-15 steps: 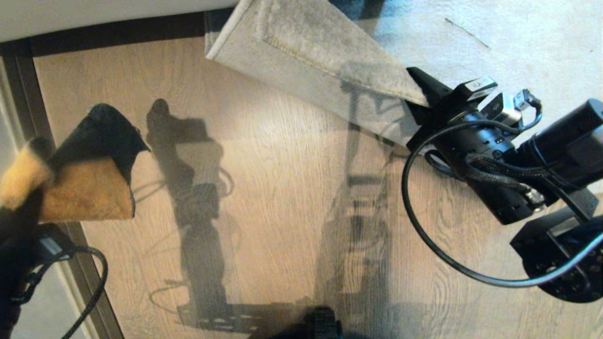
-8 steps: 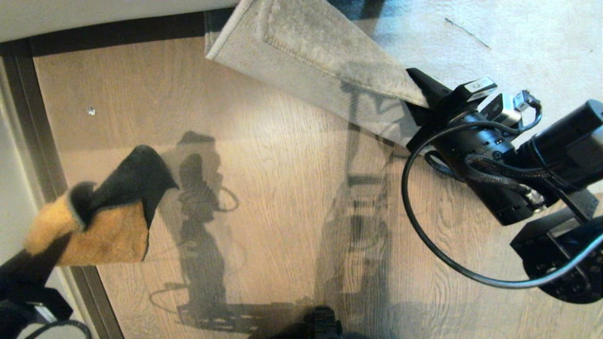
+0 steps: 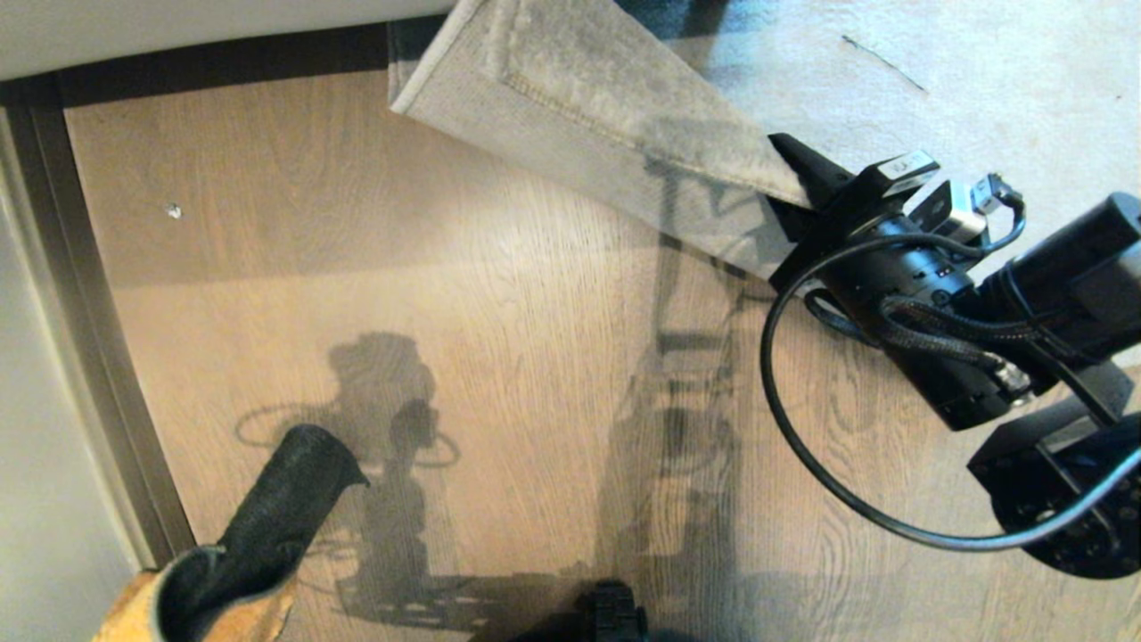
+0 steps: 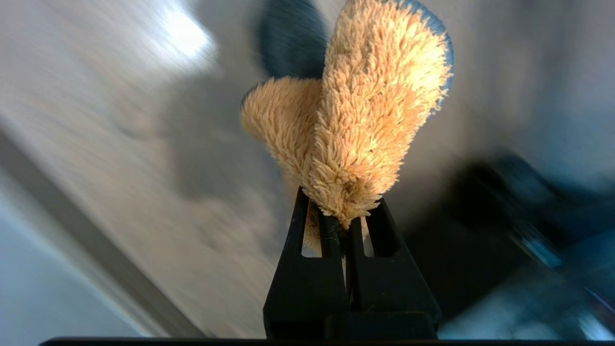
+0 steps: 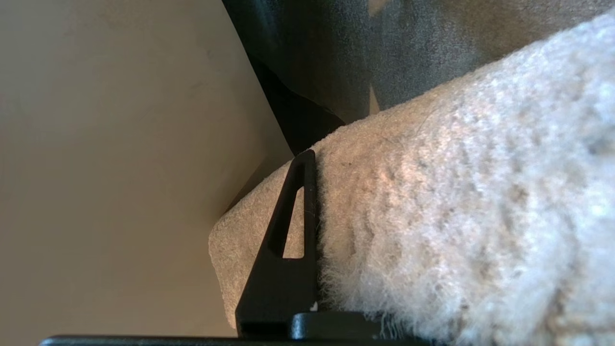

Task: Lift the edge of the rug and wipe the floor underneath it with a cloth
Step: Lay down the carpet

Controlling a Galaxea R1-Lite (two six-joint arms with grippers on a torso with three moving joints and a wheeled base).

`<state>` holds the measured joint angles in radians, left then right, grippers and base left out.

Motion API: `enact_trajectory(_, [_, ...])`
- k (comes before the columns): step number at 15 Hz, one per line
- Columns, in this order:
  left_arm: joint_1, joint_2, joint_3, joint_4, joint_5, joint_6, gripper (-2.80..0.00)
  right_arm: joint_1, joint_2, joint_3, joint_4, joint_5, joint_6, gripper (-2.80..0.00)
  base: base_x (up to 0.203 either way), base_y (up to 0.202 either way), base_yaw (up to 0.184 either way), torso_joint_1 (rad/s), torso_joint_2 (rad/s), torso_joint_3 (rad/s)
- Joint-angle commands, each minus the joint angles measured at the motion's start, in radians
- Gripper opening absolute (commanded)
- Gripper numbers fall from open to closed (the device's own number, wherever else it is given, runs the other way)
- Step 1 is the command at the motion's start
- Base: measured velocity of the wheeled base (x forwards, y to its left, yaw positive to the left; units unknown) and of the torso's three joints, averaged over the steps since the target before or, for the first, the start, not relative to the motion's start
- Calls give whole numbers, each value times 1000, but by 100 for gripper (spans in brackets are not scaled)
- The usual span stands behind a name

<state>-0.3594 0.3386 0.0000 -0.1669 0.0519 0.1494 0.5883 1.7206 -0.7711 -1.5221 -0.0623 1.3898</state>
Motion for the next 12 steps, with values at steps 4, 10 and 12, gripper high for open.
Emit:
enact_trajectory(4, [0, -61, 0, 181, -56, -118, -280, 2, -6, 6, -48, -1, 7, -280, 0, 0, 0, 0, 0, 0])
enact_trajectory(10, [0, -61, 0, 175, -55, -119, -280, 4, -21, 16, -48, 1, -8, -280, 0, 0, 0, 0, 0, 0])
enact_trajectory(12, [0, -61, 0, 175, -55, -119, -280, 4, -23, 18, -48, 1, -9, -280, 0, 0, 0, 0, 0, 0])
